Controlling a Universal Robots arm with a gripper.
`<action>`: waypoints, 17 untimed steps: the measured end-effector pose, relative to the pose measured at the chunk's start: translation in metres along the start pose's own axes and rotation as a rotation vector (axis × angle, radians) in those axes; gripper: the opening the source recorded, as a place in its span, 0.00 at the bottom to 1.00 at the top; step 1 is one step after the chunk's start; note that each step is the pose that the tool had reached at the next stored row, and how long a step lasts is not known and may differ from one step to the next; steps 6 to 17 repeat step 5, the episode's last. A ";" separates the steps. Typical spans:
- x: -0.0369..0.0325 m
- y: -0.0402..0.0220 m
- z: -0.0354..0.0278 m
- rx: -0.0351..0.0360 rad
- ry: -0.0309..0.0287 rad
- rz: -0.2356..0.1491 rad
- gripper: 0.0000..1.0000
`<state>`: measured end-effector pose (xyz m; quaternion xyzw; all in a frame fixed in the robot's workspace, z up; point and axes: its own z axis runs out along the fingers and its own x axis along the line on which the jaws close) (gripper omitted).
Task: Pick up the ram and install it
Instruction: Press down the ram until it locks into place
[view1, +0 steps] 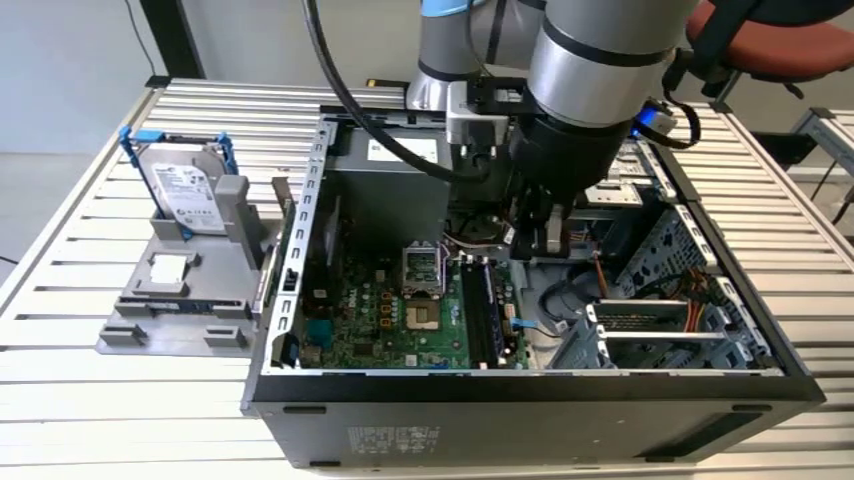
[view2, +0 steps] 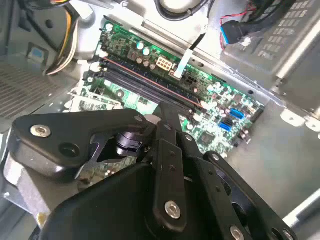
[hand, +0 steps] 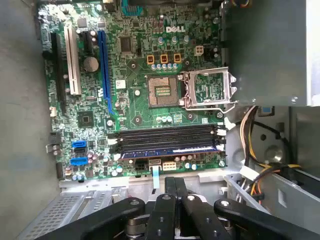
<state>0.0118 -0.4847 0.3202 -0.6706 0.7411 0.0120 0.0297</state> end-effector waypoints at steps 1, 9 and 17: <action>-0.0001 -0.0001 -0.0017 0.0001 0.0000 0.000 0.00; -0.0001 0.0000 -0.0017 0.0004 -0.0003 0.000 0.00; -0.0001 0.0000 -0.0017 0.0004 -0.0003 0.000 0.00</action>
